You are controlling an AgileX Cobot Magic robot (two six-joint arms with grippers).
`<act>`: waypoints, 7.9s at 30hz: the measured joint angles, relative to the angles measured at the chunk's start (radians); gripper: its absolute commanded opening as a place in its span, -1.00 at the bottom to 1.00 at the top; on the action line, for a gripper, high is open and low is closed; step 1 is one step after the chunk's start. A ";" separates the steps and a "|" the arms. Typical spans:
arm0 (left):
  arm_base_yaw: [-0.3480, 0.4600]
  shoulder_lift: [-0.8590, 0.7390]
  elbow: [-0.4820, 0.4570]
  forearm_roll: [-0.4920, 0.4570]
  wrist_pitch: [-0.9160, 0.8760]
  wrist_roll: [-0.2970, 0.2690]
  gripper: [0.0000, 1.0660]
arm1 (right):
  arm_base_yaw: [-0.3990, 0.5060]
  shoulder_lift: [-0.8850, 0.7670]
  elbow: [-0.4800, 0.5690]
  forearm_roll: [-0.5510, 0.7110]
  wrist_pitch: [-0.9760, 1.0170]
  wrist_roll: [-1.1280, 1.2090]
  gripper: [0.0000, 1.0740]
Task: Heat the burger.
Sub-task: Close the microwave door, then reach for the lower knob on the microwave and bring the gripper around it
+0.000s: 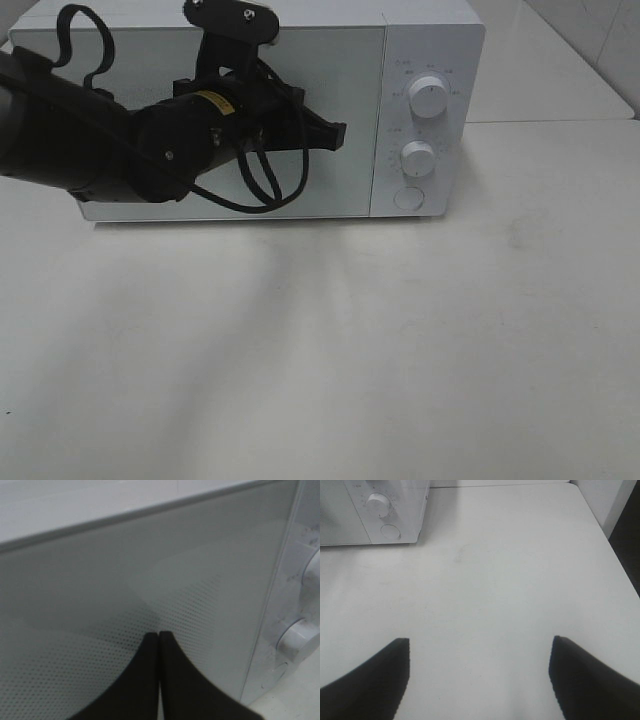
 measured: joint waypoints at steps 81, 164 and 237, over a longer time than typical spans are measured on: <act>0.831 -1.280 0.352 0.308 1.710 -0.253 0.84 | 0.000 0.000 0.000 0.000 0.000 0.000 0.37; 0.718 -1.982 0.615 0.351 1.578 -0.248 0.84 | 0.000 0.000 0.000 0.000 0.000 0.000 0.37; 0.717 -1.982 0.615 0.351 1.578 -0.248 0.84 | 0.000 0.333 0.079 0.048 -0.447 0.000 0.37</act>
